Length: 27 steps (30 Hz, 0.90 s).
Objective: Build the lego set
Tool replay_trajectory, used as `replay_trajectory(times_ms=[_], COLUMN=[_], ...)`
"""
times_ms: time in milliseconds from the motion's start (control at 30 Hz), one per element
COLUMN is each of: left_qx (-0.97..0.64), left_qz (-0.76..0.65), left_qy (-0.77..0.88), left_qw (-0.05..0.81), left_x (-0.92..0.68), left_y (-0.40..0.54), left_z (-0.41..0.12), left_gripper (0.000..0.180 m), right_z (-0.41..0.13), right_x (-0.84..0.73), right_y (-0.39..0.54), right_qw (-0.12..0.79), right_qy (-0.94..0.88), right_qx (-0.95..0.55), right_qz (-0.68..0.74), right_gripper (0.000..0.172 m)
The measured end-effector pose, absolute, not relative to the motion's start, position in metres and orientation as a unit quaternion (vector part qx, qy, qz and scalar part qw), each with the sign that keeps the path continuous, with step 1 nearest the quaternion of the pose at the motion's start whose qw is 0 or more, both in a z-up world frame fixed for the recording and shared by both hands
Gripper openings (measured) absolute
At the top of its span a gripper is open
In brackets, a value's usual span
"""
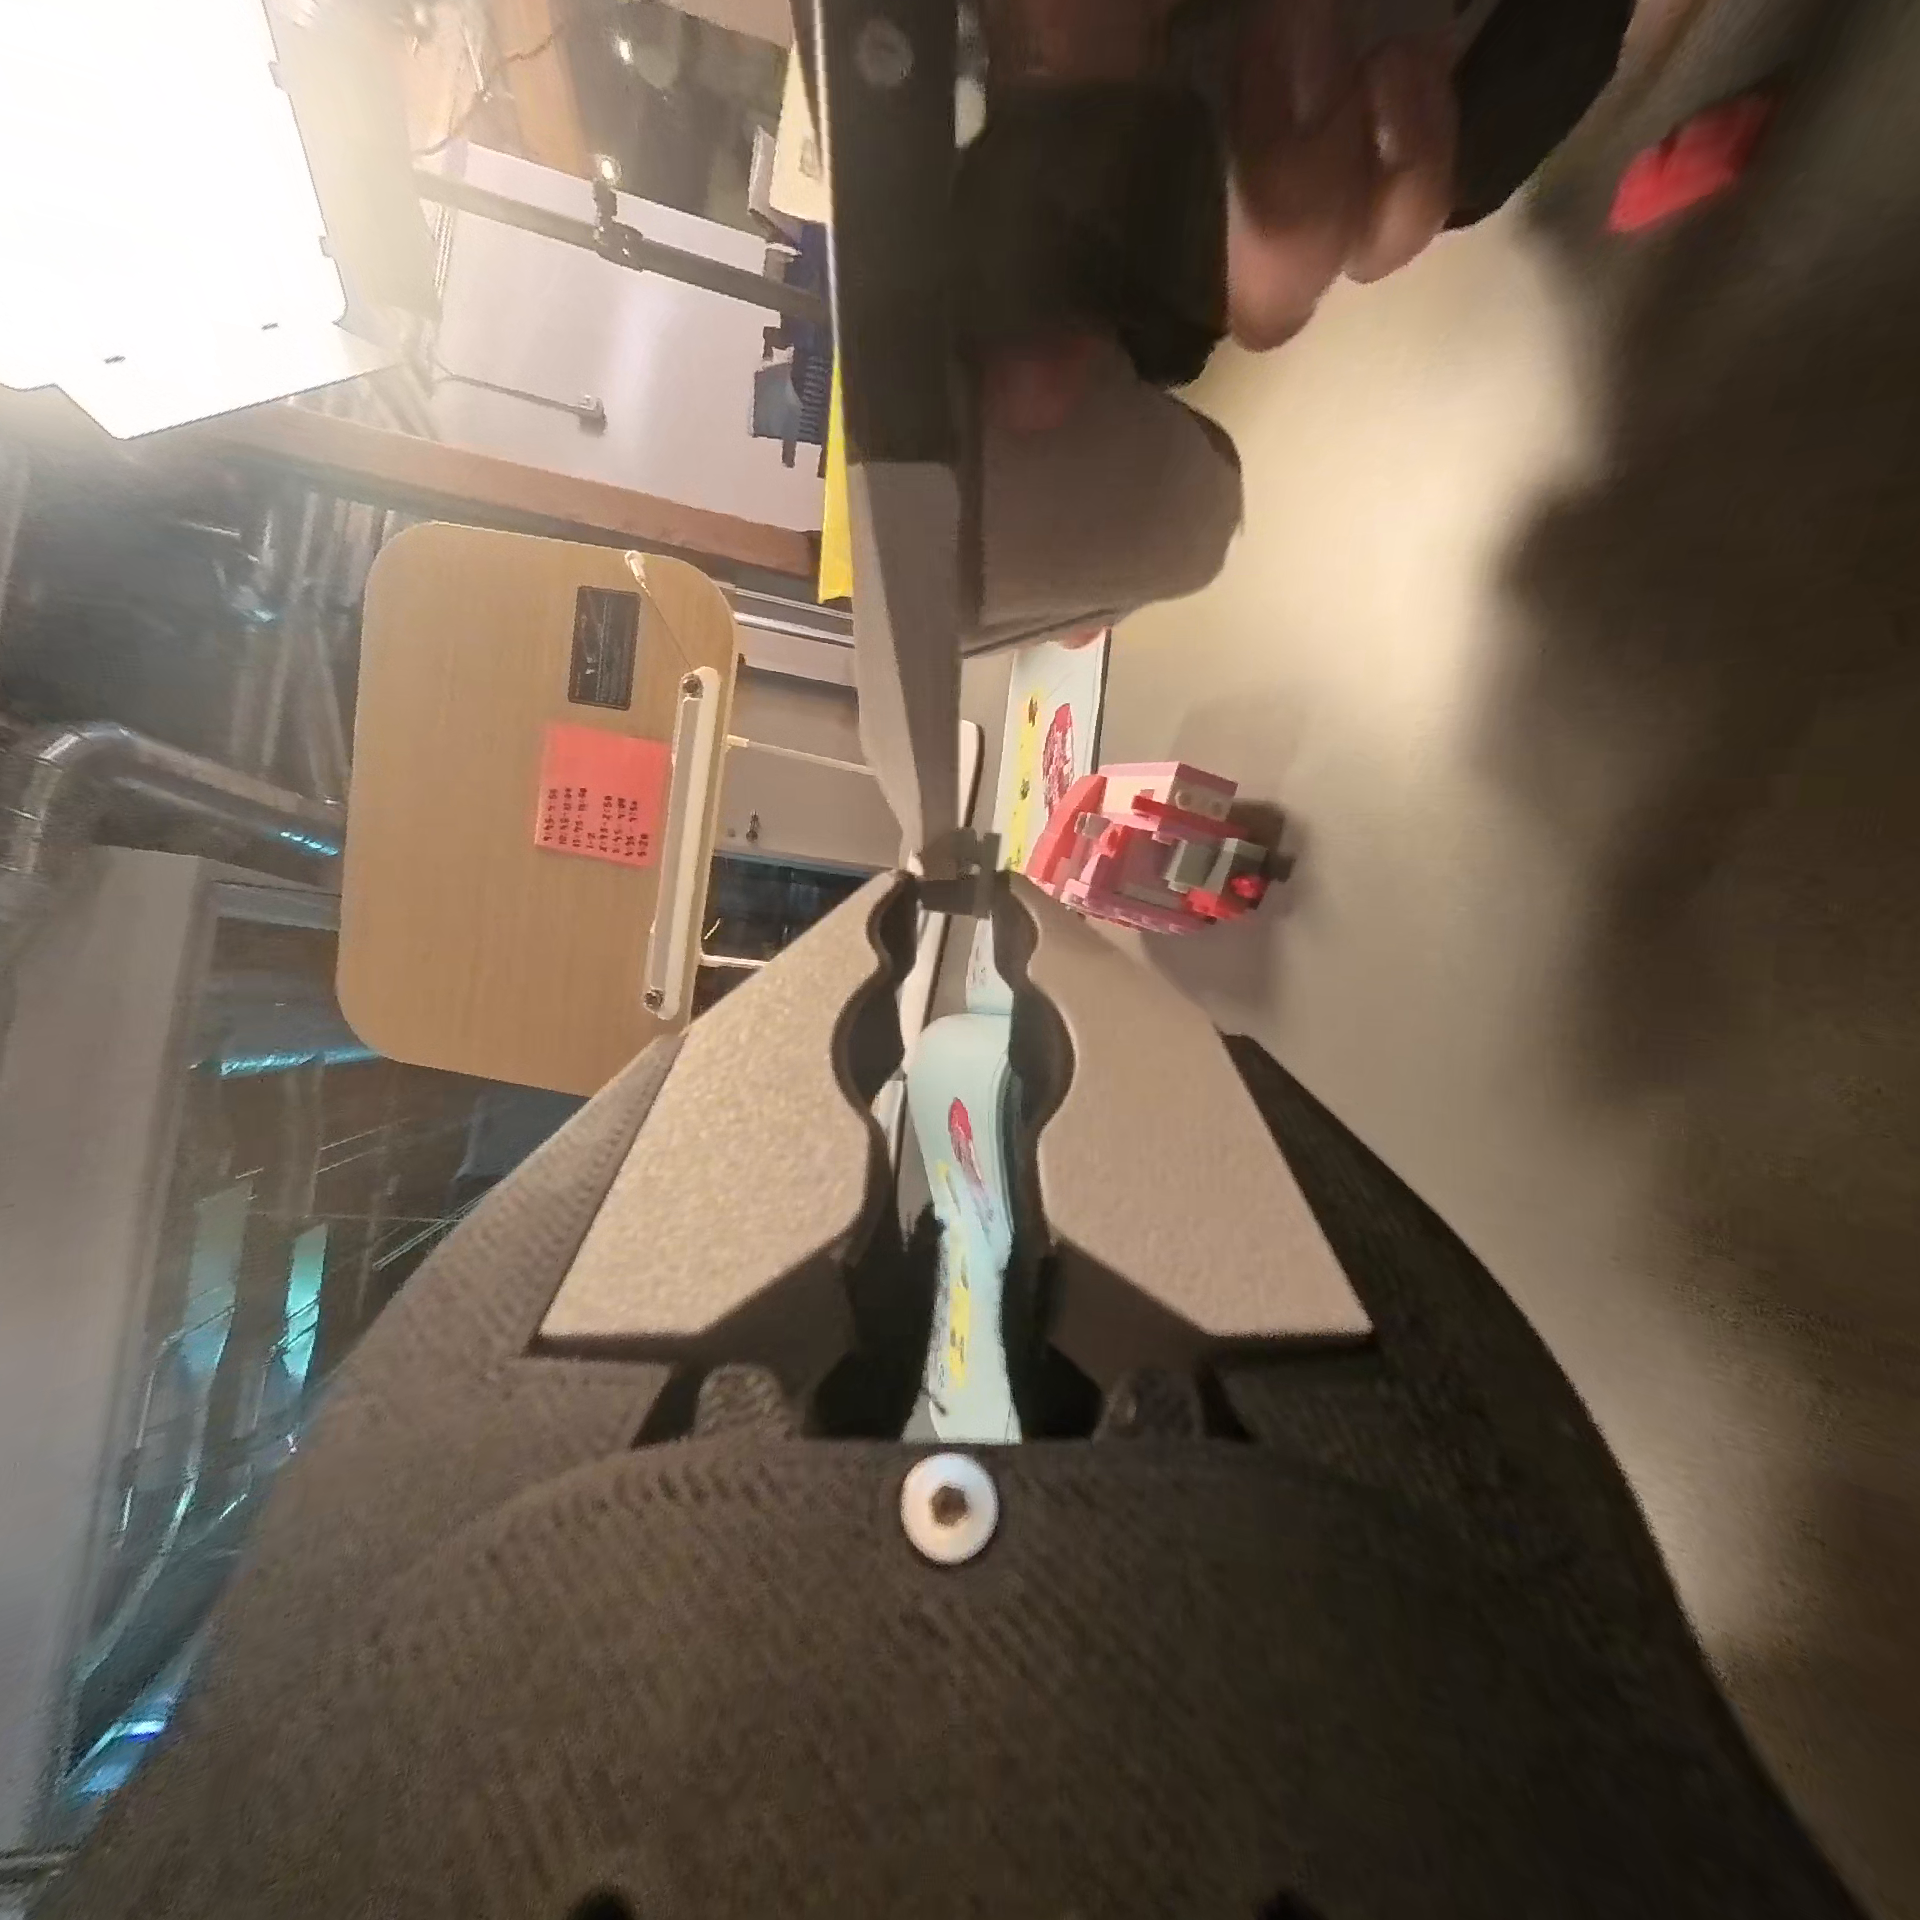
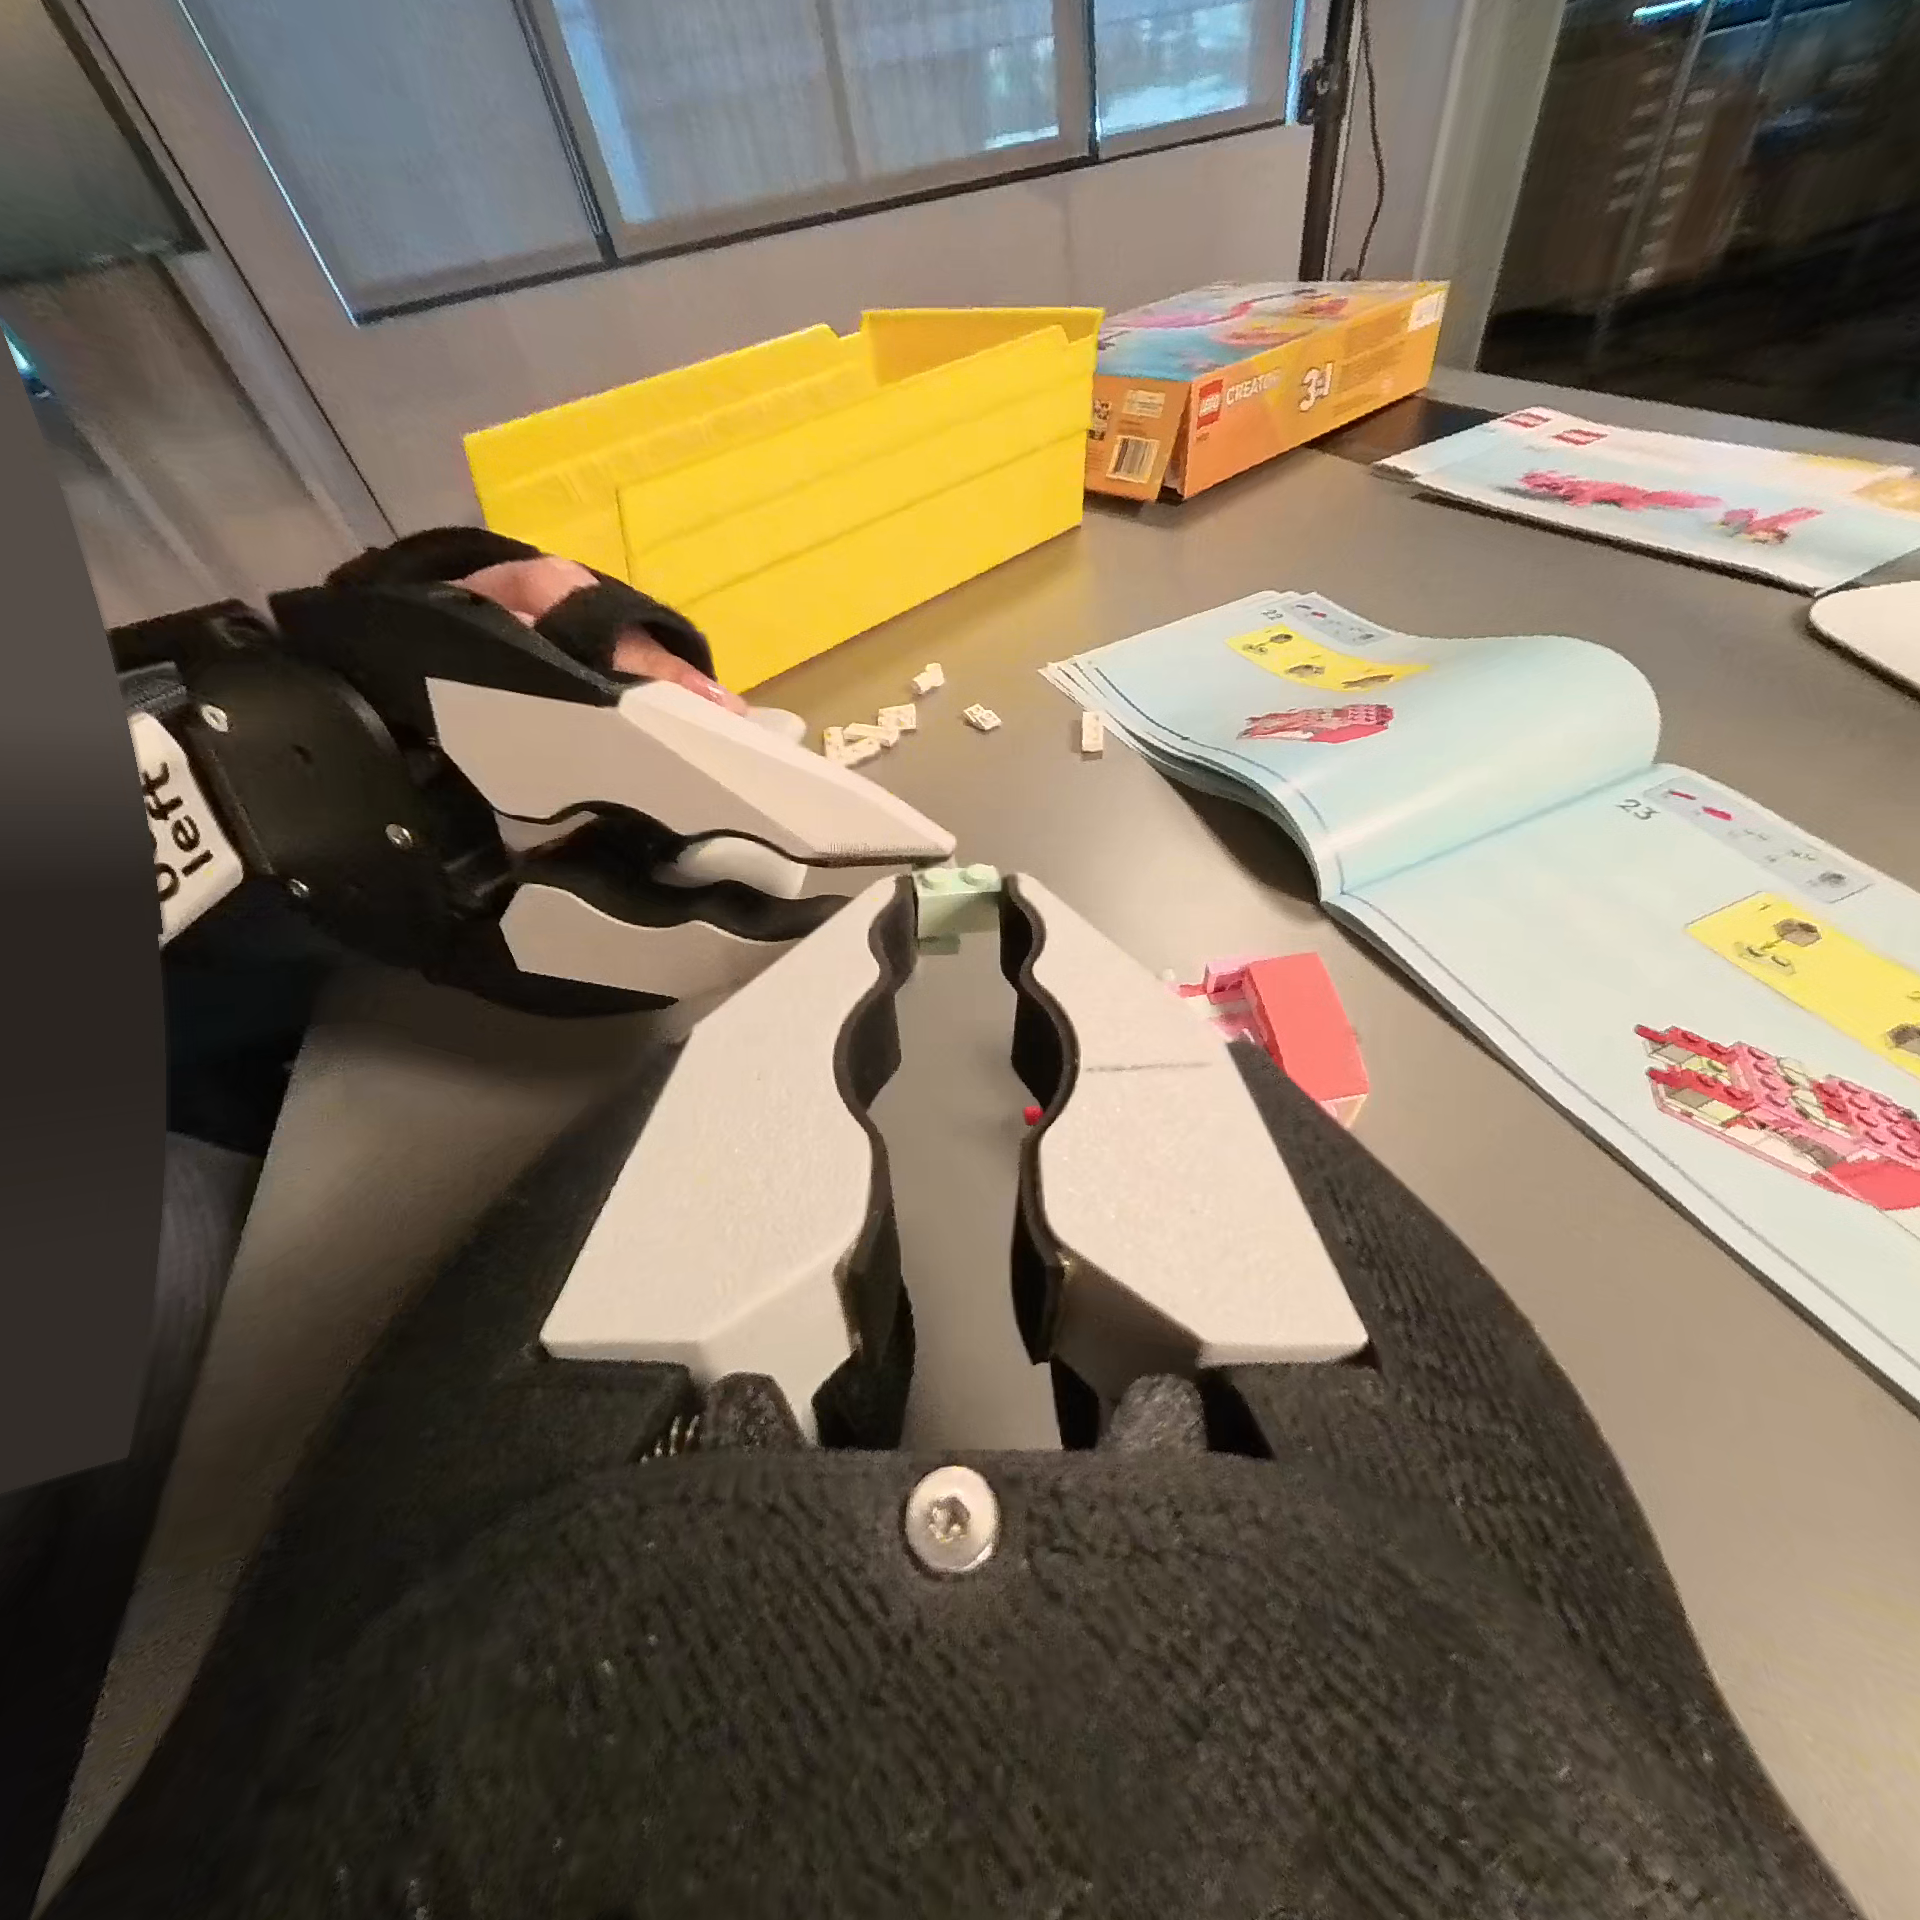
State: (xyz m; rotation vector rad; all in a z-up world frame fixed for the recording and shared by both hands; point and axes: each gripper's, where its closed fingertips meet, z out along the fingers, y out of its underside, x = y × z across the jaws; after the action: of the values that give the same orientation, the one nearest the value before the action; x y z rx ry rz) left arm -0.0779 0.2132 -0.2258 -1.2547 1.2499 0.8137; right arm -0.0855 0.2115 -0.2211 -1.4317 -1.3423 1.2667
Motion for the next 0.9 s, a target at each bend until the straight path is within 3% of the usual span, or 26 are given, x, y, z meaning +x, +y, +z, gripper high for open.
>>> replay_trajectory(times_ms=[600, 900], left_qx=[-0.553, -0.621], left_qz=[0.304, 0.228], left_qy=[0.506, 0.494], left_qw=[0.588, 0.565], left_x=[-0.075, -0.073], left_y=[0.212, 0.218], left_z=[-0.220, -0.233], left_gripper=[0.012, 0.013], right_z=[-0.216, -0.229], right_x=[-0.084, -0.082], right_y=[0.210, 0.218], right_qw=[0.411, 0.235], right_qy=[-0.535, -0.432], right_qx=[-0.551, -0.640], right_qz=[0.491, 0.590], right_gripper=[0.015, 0.015])
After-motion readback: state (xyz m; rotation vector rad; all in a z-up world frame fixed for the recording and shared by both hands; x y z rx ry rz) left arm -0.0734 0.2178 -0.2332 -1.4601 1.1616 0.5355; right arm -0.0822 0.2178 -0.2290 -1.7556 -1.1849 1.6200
